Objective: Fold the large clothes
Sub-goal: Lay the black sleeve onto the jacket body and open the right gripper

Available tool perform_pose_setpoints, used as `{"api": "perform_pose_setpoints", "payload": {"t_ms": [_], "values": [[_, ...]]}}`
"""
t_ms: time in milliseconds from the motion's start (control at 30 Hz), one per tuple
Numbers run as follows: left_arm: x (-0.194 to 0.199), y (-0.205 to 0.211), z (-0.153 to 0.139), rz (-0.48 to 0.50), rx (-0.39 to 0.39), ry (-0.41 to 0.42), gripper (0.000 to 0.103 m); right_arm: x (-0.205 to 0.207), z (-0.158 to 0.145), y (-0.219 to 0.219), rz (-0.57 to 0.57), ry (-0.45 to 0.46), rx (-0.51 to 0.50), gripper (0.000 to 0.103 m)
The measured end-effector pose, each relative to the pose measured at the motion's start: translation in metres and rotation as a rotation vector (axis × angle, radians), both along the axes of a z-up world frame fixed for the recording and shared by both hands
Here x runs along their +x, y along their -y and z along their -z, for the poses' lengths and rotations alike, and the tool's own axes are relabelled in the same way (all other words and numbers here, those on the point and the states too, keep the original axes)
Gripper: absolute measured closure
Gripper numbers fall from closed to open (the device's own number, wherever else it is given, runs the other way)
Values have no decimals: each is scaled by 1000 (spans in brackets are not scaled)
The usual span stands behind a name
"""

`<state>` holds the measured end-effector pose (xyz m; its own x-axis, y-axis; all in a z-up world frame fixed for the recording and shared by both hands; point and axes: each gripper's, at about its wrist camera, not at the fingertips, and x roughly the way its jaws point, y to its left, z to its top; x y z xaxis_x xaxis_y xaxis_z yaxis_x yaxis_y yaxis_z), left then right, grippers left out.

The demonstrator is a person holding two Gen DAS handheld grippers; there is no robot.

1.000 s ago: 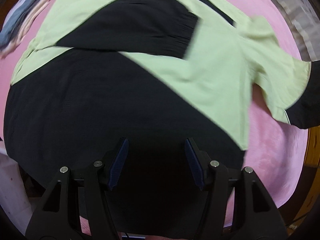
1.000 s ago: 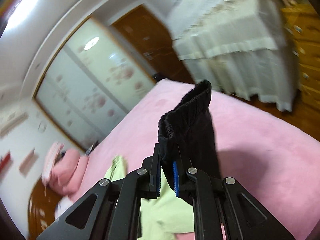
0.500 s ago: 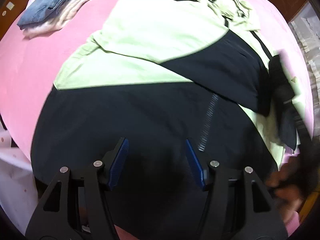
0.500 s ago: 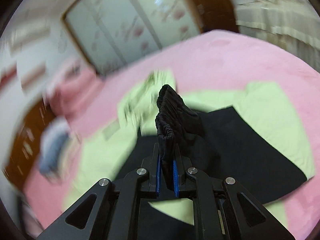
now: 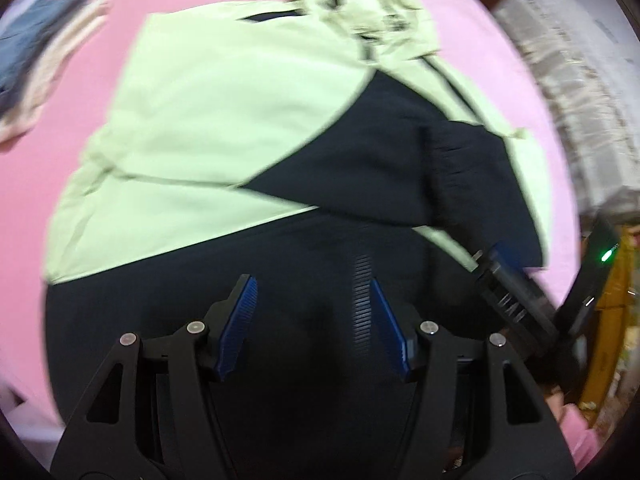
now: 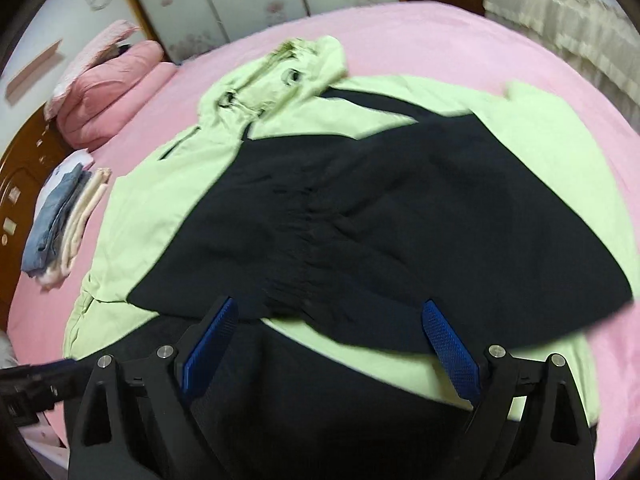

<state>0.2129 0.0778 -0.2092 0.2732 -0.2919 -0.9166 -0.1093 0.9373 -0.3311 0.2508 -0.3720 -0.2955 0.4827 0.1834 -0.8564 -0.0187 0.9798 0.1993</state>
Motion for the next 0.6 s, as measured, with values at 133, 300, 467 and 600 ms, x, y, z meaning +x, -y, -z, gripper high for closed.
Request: {"api": "perform_pose_setpoints", "payload": {"t_ms": [133, 300, 467, 600], "values": [[14, 29, 3, 26, -114, 42, 48, -31, -11, 42, 98, 14, 24, 8], [37, 60, 32, -112, -251, -1, 49, -57, -9, 79, 140, -3, 14, 8], [50, 85, 52, -228, -218, 11, 64, -75, -10, 108, 34, -14, -47, 8], [54, 103, 60, -288, -199, 37, 68, -82, -4, 137, -67, -51, -66, 8]]}}
